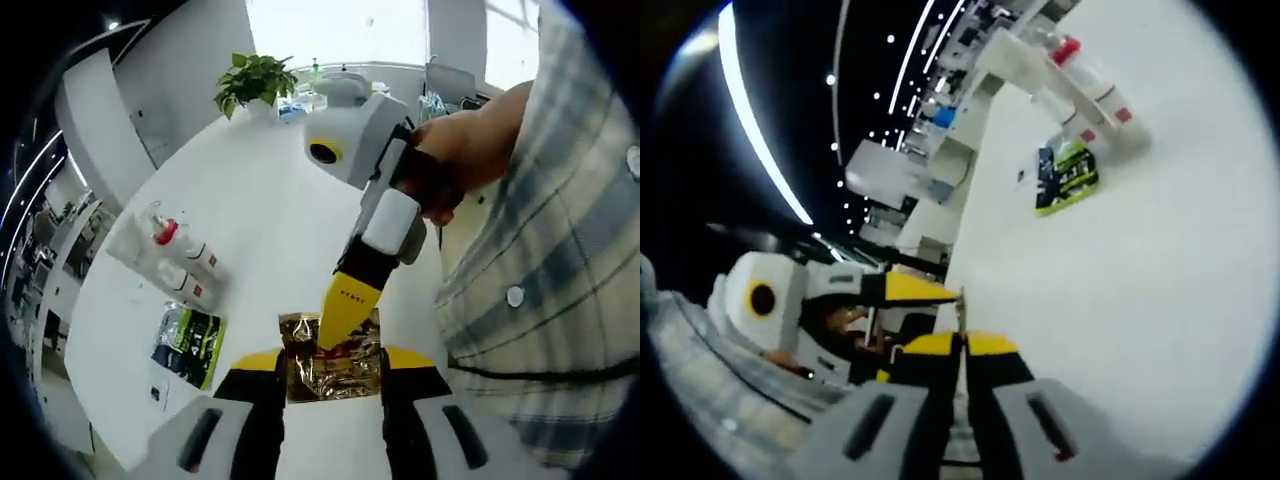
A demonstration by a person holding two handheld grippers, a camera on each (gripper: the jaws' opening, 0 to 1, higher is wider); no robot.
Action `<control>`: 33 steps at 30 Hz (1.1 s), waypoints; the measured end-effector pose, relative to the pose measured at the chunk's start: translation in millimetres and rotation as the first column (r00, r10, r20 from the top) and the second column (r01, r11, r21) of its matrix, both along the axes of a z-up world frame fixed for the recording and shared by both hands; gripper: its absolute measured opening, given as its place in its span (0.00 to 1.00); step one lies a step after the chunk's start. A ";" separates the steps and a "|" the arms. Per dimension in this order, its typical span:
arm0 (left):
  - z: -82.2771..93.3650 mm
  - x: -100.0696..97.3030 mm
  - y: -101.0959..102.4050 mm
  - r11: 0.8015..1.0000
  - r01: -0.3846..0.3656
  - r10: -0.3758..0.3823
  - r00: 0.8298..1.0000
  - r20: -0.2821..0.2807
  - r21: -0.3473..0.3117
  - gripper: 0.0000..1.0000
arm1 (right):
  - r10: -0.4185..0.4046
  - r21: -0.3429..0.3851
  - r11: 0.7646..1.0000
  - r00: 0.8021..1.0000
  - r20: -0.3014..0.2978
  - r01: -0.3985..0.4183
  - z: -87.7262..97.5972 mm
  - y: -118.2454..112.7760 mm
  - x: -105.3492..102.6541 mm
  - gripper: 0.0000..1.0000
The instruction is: Arrange the skincare products in the storage area until every visible bottle or jar stands upright without overlapping.
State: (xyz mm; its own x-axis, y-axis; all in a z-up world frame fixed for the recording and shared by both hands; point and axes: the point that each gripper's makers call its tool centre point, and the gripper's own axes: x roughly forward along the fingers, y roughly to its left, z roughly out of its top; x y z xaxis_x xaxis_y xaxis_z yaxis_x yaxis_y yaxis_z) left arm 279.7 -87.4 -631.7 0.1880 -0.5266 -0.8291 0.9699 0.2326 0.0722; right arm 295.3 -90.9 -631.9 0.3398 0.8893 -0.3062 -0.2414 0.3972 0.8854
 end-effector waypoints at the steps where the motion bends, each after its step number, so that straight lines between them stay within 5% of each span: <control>1: -0.1 -0.2 -0.2 1.000 0.000 0.000 1.000 -0.002 -0.003 0.37 | 0.002 -0.001 1.000 1.000 -0.002 -0.002 -0.1 -0.3 -0.3 0.01; 8: -1.6 -5.7 -2.3 0.996 -0.054 0.047 0.994 -0.102 -0.068 0.39 | 0.048 -0.013 0.999 0.999 -0.003 -0.048 -1.6 -3.0 -6.7 0.00; 14: 1.6 -4.0 0.8 0.971 -0.181 0.141 0.961 -0.239 -0.157 0.44 | 0.071 0.040 0.997 0.997 -0.011 -0.070 8.0 -5.5 -6.5 0.00; 20: 9.6 -4.0 3.5 0.897 -0.343 0.192 0.870 -0.454 -0.279 0.44 | 0.108 0.023 0.994 0.994 0.013 -0.109 10.2 -8.2 -9.9 0.00; 23: 21.1 -5.4 0.3 0.823 -0.450 0.174 0.781 -0.599 -0.347 0.44 | 0.157 0.004 0.988 0.987 0.018 -0.157 8.6 -6.5 -19.0 0.00; 24: 24.7 -2.4 -0.4 0.785 -0.498 0.174 0.748 -0.640 -0.368 0.44 | 0.169 0.007 0.986 0.985 0.025 -0.169 10.2 -5.4 -21.6 0.00; 26: 26.3 1.2 1.0 0.748 -0.546 0.179 0.714 -0.677 -0.378 0.44 | 0.180 0.017 0.983 0.983 0.035 -0.181 13.0 -4.1 -24.1 0.00; 29: 21.5 -1.4 5.4 0.750 -0.550 0.173 0.700 -0.692 -0.369 0.31 | 0.194 0.037 0.980 0.980 0.045 -0.196 18.0 -1.8 -26.7 0.00; 32: 20.5 -6.5 4.3 0.736 -0.571 0.156 0.664 -0.731 -0.362 0.23 | 0.212 0.060 0.975 0.975 0.062 -0.215 24.9 0.9 -29.7 0.00; 33: 23.1 -8.9 1.8 0.718 -0.595 0.142 0.633 -0.761 -0.361 0.22 | 0.224 0.069 0.971 0.972 0.068 -0.228 27.3 1.9 -31.4 0.00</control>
State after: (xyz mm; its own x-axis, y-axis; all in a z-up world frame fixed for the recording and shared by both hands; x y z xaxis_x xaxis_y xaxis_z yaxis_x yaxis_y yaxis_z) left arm 270.7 -85.6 -608.5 0.0214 -0.9163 -0.3999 0.5116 0.3537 -0.7830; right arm 263.9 -89.0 -604.6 0.1426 0.9650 -0.2202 -0.3701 0.2584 0.8923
